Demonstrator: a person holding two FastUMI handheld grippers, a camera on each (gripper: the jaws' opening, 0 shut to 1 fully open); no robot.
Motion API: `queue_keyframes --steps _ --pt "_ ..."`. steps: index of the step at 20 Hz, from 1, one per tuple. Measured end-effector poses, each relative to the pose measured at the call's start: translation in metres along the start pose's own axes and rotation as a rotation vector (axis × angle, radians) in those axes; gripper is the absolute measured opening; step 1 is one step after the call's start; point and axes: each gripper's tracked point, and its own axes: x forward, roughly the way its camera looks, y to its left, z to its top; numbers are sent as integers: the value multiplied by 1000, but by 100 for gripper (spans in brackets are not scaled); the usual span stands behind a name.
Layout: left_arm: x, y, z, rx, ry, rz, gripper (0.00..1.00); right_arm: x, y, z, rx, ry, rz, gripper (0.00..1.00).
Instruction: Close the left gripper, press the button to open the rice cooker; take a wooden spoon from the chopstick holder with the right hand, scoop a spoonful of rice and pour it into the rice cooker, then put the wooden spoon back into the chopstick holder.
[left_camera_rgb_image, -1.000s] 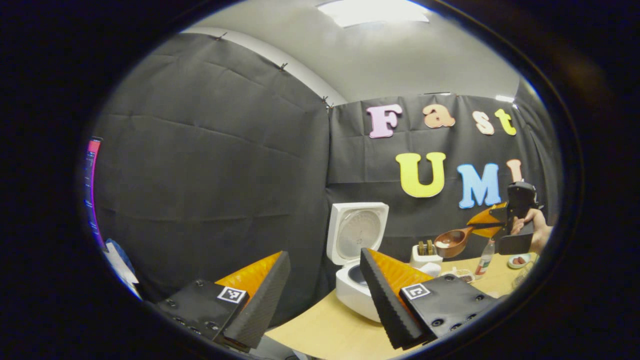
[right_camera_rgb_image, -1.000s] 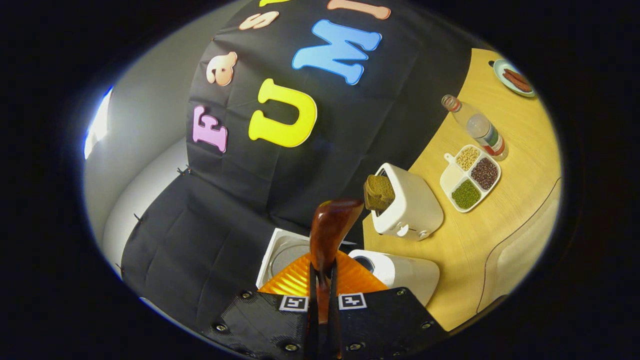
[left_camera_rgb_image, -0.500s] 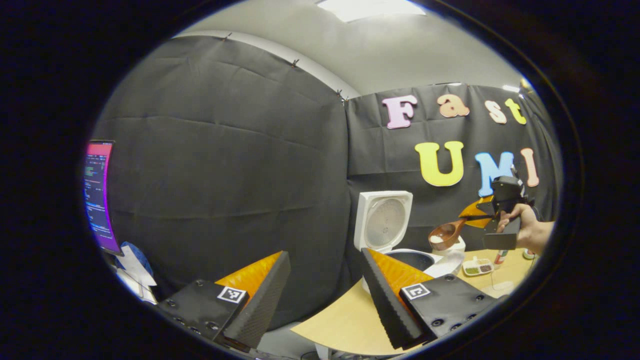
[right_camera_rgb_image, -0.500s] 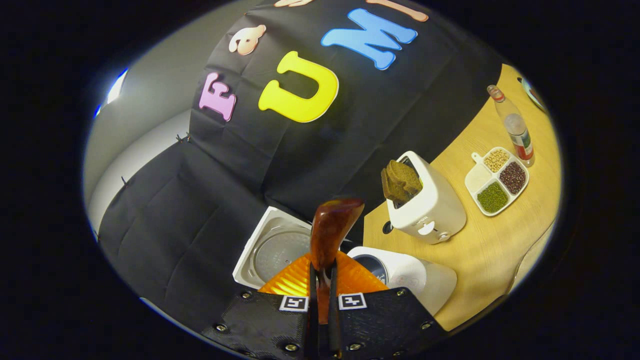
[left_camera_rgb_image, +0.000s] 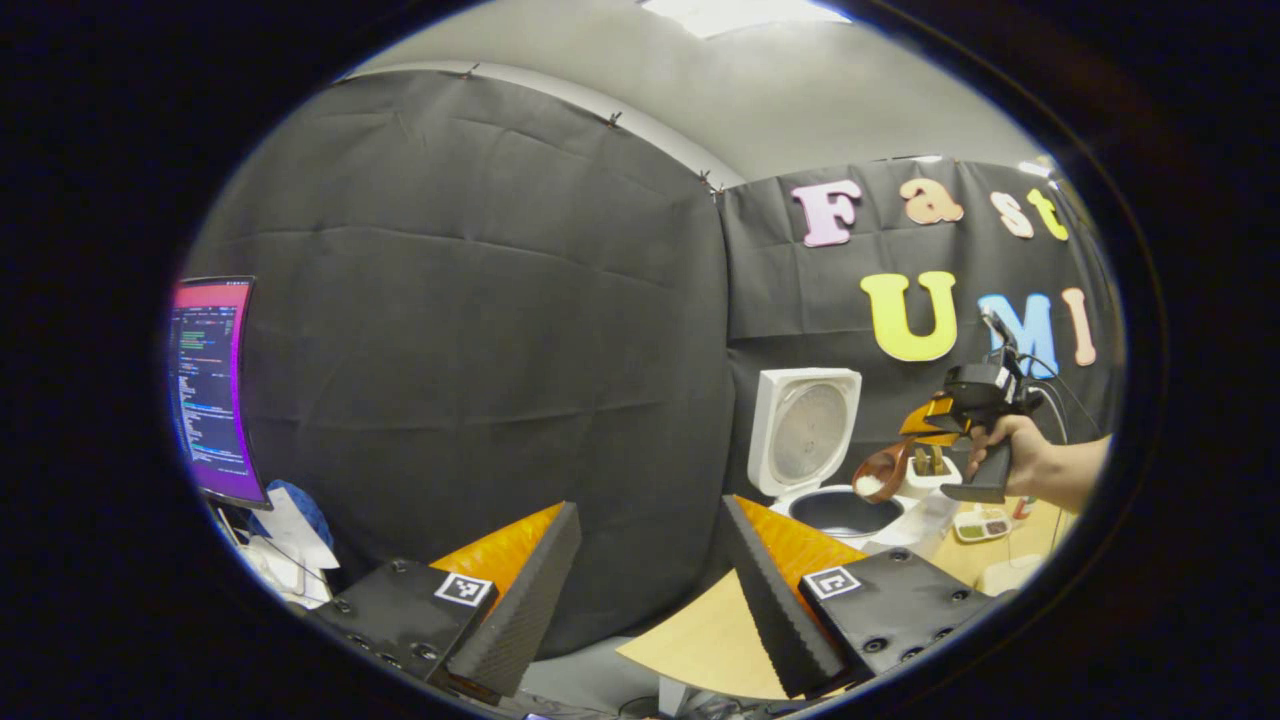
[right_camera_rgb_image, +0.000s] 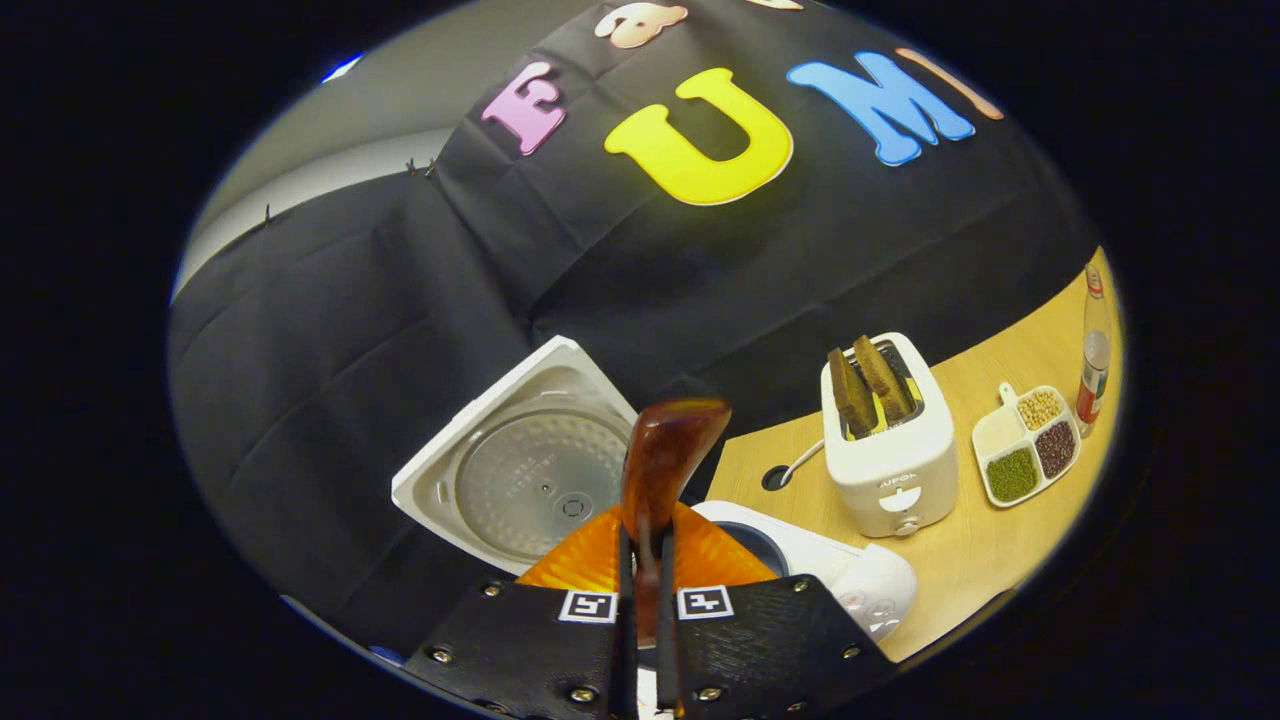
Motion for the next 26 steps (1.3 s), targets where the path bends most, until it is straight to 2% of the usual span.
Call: queue_keyframes --steps 1,2,3,4,5,7,8,9,10,11,13,14,15,16,18,19,20,21,26 --pt "-1 2 -3 -1 5 6 92 4 1 -6 -37 9 -4 7" --pt "-3 6 -5 -1 8 10 97 8 3 -9 -78 16 -7 7" --pt "-6 7 -6 -1 11 16 97 9 6 -11 -123 20 -12 7" --pt "-7 9 -7 -2 14 19 92 10 9 -13 -168 15 -17 7" --pt "-5 9 -9 -2 16 23 97 11 10 -15 -215 11 -21 7" --pt "-4 8 -9 -7 18 25 97 11 11 -19 -302 3 -27 7" --pt "-2 6 -9 -9 17 25 97 11 12 -19 -350 1 -28 7" --pt "-2 5 -9 -9 15 25 92 12 14 -19 -406 -2 -31 7" --pt "-1 4 -8 -9 14 25 97 11 13 -18 -465 -6 -35 7" --pt "1 2 -10 -9 16 24 92 10 15 -18 -520 -9 -37 7" --pt "1 -2 -10 -12 18 22 92 8 20 -16 -615 -18 -37 7" --pt "2 -4 -10 -14 17 19 97 7 22 -15 -657 -24 -33 7" --pt "3 -4 -10 -13 15 18 97 7 24 -18 -703 -33 -28 7" --pt "5 -4 -10 -12 14 18 92 6 27 -17 -755 -40 -26 7" --pt "4 -8 -10 -16 13 14 92 4 29 -14 -869 -59 -33 7" --pt "4 -8 -11 -16 12 12 98 4 30 -13 -925 -74 -39 7" --pt "3 -7 -11 -14 14 14 92 3 31 -12 -976 -90 -43 7" --pt "2 -7 -12 -13 15 14 92 2 33 -10 -1023 -103 -45 7" --pt "1 -4 -15 -20 19 16 92 -2 36 -11 -1154 -134 -42 7"
